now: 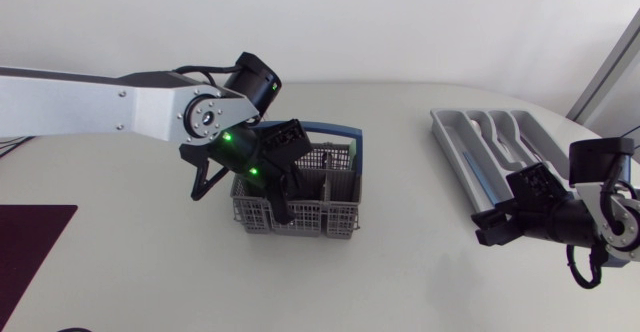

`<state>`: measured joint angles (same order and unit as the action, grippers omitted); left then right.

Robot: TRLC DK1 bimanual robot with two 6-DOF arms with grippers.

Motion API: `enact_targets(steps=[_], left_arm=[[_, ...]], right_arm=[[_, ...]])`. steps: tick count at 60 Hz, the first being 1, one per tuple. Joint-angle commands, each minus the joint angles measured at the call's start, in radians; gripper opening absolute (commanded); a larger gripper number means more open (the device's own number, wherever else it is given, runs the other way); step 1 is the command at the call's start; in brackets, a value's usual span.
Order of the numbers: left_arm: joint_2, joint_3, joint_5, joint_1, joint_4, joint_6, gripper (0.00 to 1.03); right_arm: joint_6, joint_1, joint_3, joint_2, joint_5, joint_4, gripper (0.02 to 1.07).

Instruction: Unload the cutlery basket into the drawer organizer.

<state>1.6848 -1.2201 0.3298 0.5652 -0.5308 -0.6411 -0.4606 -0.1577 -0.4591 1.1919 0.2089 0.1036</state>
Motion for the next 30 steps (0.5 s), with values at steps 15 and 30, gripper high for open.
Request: enact_targets(steps=[15, 30], left_arm=[[-0.053, -0.039, -0.031, -0.044, -0.044, -0.071, 0.17], [-0.076, -0.035, -0.043, -0.051, -0.055, -0.086, 0.28]], right_arm=[[-0.018, 0.015, 0.031, 0.021, -0.008, -0.015, 0.72], [-0.015, 0.024, 0.036, 0.025, -0.011, -0.018, 0.72]])
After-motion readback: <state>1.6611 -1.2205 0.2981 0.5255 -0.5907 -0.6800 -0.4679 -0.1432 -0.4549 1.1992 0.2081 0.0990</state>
